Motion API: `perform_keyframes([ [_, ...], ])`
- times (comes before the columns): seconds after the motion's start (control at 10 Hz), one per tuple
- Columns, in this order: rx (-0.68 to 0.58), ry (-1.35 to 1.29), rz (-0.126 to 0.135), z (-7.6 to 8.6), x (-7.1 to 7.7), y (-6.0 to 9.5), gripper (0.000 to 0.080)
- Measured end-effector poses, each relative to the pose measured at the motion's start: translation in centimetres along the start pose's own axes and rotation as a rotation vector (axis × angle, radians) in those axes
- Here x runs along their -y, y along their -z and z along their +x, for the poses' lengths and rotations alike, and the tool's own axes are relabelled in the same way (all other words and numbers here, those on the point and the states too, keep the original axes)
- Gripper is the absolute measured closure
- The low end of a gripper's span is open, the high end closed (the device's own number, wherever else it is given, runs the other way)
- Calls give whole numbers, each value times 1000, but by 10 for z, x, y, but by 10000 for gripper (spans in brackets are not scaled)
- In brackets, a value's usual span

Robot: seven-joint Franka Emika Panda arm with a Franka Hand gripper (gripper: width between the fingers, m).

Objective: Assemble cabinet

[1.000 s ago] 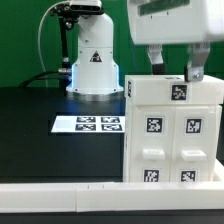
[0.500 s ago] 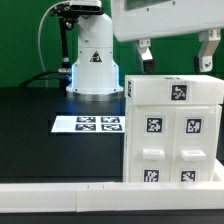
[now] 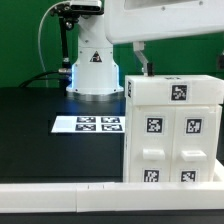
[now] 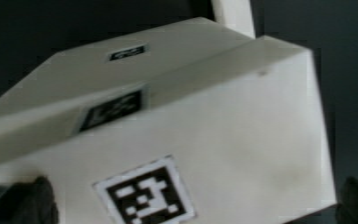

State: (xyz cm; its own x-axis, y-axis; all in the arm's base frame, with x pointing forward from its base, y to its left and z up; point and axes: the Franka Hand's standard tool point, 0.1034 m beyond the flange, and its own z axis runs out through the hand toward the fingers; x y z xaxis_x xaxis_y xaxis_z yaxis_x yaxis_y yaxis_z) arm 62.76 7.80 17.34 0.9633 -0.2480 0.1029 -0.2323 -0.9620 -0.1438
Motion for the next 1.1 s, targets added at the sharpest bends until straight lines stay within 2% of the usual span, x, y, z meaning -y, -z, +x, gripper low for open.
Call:
perform_keyframes([
  [0.3,5,205,-11,1,-3,0,3],
  [0.4,19,360,-8,2,0,1,3],
  [0.6,78,672,2,-8,2,-2,3],
  [0.7,77,730,-6,-7,5,0,3],
  [0.9,82,821,-20,-5,-1,0,3],
  [1.1,91,1047,-51,-3,-7,1,3],
])
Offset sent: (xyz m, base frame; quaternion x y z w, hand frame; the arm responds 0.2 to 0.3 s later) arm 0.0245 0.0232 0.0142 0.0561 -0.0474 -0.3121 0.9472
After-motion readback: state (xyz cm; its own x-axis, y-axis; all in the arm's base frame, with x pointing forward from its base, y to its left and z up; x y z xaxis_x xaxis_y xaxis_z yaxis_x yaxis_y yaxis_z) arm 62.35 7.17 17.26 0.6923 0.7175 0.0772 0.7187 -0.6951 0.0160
